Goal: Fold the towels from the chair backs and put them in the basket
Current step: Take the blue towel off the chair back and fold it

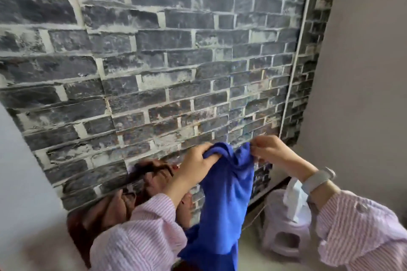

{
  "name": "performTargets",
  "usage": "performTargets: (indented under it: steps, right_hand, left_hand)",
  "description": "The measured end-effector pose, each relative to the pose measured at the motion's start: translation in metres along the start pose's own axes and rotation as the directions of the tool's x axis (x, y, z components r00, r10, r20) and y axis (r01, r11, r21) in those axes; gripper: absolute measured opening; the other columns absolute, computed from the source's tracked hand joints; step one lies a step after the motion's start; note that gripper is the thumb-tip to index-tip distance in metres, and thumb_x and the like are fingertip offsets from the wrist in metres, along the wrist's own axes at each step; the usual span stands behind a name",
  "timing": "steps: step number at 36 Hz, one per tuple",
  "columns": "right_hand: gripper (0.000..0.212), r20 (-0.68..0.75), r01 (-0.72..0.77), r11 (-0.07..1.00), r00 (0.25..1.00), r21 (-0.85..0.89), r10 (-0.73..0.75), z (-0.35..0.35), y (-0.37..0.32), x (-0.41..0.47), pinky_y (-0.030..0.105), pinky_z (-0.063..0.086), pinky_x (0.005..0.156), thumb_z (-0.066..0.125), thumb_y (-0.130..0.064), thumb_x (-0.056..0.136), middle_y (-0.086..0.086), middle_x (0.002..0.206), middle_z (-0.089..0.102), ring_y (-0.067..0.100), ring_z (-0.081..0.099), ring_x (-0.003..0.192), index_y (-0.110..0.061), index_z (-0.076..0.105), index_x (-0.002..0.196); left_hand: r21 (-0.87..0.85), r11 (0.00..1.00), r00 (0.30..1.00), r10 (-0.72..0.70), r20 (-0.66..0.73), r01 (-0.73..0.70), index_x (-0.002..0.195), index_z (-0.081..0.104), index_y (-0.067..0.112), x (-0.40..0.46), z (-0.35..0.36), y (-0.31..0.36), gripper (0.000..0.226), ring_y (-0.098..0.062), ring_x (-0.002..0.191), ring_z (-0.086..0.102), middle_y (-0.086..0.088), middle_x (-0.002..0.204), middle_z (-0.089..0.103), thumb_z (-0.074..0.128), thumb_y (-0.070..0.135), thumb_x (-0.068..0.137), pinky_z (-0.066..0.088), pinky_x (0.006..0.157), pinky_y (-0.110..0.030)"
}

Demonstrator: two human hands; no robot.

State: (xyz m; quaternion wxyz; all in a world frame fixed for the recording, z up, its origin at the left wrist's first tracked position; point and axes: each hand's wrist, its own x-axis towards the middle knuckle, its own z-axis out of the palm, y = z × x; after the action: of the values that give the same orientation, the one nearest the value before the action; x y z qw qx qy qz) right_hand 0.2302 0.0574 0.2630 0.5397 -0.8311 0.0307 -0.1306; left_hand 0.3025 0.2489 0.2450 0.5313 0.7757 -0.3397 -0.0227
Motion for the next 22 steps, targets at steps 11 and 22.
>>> performTargets:
  steps: [11,22]
  right_hand:
    - [0.058,0.378,-0.392,0.845,0.891,0.363,0.251,0.037,0.125,-0.096,0.023,0.048,0.085,0.074,-0.013,0.063,-0.006,0.113,0.062,0.011,0.060,0.103,-0.022,0.050,0.115]
    - [0.016,-0.254,-0.152,0.988,0.957,-0.013,0.144,0.014,0.098,-0.069,0.022,0.043,0.061,0.063,-0.016,0.084,0.001,0.074,0.057,0.001,0.051,0.066,-0.013,0.050,0.075]
  left_hand:
    - [-0.215,0.972,0.996,-0.088,0.032,0.093,0.081,0.062,0.027,-0.012,0.066,0.008,0.016,0.000,0.074,0.056,0.005,0.080,0.064,0.058,0.012,0.085,0.041,0.071,-0.015]
    - [-0.557,0.794,0.931,-0.353,-0.097,0.244,0.099,0.063,0.015,0.009,0.060,0.002,0.038,-0.024,0.090,0.063,-0.007,0.099,0.068,0.068,0.040,0.071,0.050,0.077,-0.029]
